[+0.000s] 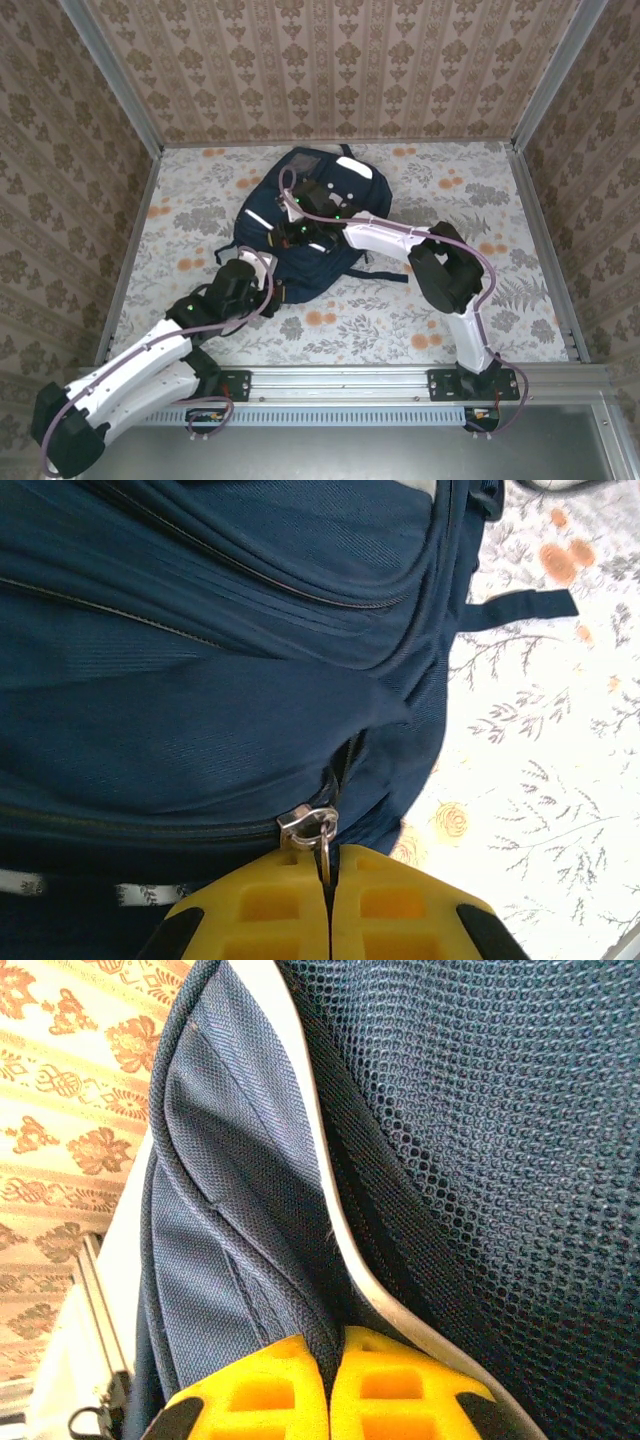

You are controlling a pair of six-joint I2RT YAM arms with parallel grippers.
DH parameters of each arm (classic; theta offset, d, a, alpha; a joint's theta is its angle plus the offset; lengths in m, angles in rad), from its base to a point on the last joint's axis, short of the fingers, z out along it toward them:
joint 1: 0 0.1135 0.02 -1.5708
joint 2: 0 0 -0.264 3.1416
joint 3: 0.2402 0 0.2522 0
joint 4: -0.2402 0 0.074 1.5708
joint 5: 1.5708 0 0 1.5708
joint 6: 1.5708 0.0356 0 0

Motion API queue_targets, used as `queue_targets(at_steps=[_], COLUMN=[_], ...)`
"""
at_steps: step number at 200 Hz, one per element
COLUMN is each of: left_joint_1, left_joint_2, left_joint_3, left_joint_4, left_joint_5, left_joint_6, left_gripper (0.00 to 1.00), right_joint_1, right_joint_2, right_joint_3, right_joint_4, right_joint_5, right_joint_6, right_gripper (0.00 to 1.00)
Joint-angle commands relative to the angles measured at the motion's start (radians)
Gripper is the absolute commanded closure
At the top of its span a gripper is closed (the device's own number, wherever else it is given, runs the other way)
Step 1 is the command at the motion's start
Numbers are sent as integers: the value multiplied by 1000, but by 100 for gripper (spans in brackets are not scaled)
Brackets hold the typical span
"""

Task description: Pack the student bag

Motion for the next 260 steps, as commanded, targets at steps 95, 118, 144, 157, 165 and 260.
queue_targets(at_steps=[95,118,144,157,165,260], left_joint_1=[-126,-161,-158,-150,-141,110], left_joint_2=[397,402,336,299,278,271], left_joint_3=[176,192,160,151,145,200], left_joint_4=[128,92,74,52,43,-30], left_joint_5=[151,126,92,69,61,134], left_joint_6=[84,100,100,104,107,185], left_gripper=[99,99,100,100,100,100], right_joint_1=[29,5,-50,-72,-83,-31], right_joint_2=[123,62,-11,-71,-112,-295], right_joint_3=[197,105,-18,-102,-161,-335], right_joint_4=[106,147,226,265,294,134], right_joint_5=[46,147,220,294,349,494], right_joint_6=[265,318,399,416,430,550], right_gripper=[100,100,100,100,100,100])
